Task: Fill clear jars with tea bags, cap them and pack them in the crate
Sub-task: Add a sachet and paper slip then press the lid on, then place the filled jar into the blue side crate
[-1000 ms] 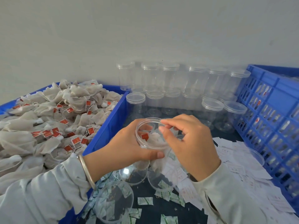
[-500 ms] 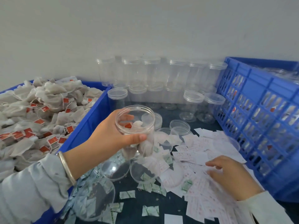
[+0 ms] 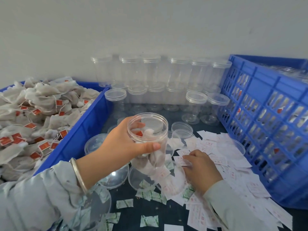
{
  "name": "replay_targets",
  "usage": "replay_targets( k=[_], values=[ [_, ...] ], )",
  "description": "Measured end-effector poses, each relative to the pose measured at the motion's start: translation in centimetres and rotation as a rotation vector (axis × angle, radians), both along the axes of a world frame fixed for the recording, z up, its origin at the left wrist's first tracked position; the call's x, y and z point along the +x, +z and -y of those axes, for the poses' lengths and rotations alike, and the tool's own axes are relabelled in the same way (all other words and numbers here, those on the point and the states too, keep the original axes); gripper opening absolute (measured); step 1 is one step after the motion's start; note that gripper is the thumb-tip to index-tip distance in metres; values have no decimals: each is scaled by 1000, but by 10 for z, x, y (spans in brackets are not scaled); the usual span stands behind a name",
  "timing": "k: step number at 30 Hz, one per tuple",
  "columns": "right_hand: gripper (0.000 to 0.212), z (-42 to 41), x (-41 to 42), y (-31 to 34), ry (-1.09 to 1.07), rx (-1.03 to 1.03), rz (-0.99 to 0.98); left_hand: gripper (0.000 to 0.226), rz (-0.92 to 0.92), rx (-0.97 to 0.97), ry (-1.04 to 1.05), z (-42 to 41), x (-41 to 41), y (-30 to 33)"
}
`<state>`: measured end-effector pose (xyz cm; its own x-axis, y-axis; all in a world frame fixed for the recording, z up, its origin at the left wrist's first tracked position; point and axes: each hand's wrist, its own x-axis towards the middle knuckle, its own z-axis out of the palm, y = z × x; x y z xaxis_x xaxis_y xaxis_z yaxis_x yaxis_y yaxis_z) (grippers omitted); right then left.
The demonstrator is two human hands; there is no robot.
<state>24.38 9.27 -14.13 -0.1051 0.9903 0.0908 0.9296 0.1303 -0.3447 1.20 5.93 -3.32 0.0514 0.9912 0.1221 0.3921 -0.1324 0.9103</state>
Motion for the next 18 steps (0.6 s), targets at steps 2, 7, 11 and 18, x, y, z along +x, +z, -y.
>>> replay_targets(
  k=[2,7,11,18],
  values=[
    [32,-1,-1,-3,7,8,-5,81,-5,1,6,0,-2,-1],
    [26,-1,2,-8,-21,34,-117,79,-6,-5,10,-2,-4,-2],
    [23,3,3,-5,-75,48,-225,81,-52,-8,-10,-1,-6,-4],
    [11,19,-3,38,-142,261,-628,88,-66,-4,-37,-3,-4,-11]
  ],
)
